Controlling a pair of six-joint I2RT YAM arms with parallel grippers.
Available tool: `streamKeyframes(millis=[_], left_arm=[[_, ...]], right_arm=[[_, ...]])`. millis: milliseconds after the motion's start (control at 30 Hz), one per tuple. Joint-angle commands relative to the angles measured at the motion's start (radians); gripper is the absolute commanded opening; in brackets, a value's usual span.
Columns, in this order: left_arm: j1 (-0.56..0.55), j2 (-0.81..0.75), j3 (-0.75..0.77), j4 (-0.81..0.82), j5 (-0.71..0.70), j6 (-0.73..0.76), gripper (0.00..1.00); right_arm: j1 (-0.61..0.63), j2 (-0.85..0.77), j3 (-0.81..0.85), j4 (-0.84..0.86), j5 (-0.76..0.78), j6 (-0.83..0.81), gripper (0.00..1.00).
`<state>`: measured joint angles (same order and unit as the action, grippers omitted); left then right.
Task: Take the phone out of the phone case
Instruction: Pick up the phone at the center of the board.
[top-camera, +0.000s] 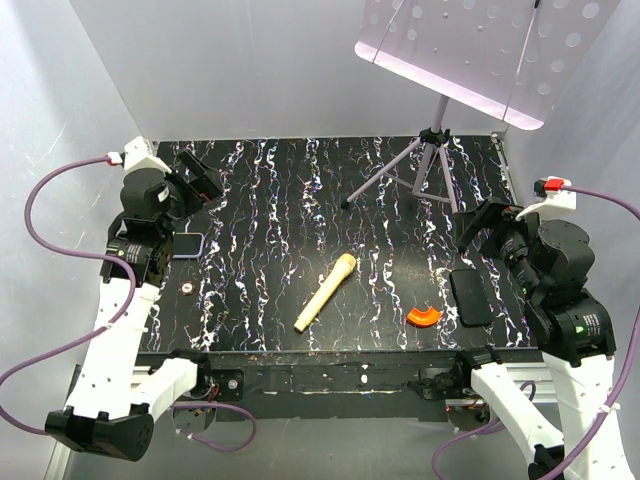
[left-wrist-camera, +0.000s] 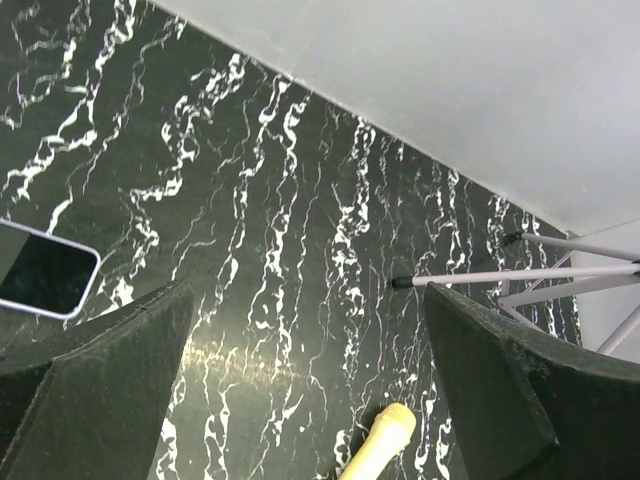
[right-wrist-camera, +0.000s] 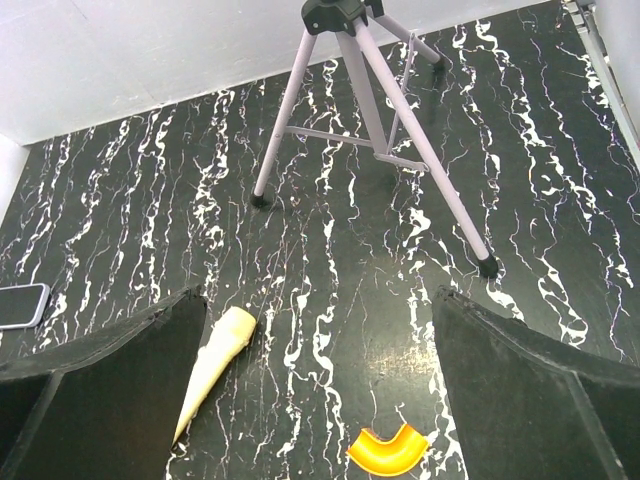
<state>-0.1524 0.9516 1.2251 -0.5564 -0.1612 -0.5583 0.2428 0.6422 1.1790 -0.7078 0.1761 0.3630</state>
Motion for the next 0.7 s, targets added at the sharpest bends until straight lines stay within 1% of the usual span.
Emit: streamKeyframes(millis=[0, 100, 267, 400, 500, 567, 600, 667], left_arm=[[0.008, 0.016, -0.021, -0.071, -0.037, -0.064, 1.0], [0.007, 0.048, -0.012, -0.128, -0.073, -0.092, 1.0], [0.008, 0.166, 0.045, -0.311, -0.153, -0.158, 1.0], [0.043, 0.288, 0.097, -0.506, -0.201, -0.297, 1.0], [0.1, 0.355, 0.119, -0.598, -0.204, -0.402, 0.99], [0.146, 0.389, 0.122, -0.623, -0.169, -0.43, 1.0], [0.187, 0.403, 0.114, -0.613, -0.15, -0.433, 1.0], [0.233, 0.412, 0.082, -0.564, -0.124, -0.434, 1.0]], right_arm=[[0.003, 0.017, -0.012, 0.027, -0.006, -0.018, 1.0], [0.003, 0.043, -0.012, 0.01, -0.036, -0.019, 1.0], [0.003, 0.085, -0.013, -0.008, -0.102, -0.007, 1.0], [0.003, 0.105, -0.004, -0.022, -0.121, -0.007, 1.0], [0.003, 0.105, -0.01, -0.025, -0.124, -0.009, 1.0], [0.003, 0.105, -0.012, -0.025, -0.13, -0.016, 1.0], [0.003, 0.108, -0.012, -0.028, -0.133, -0.016, 1.0], [0.003, 0.109, -0.007, -0.033, -0.138, -0.019, 1.0]])
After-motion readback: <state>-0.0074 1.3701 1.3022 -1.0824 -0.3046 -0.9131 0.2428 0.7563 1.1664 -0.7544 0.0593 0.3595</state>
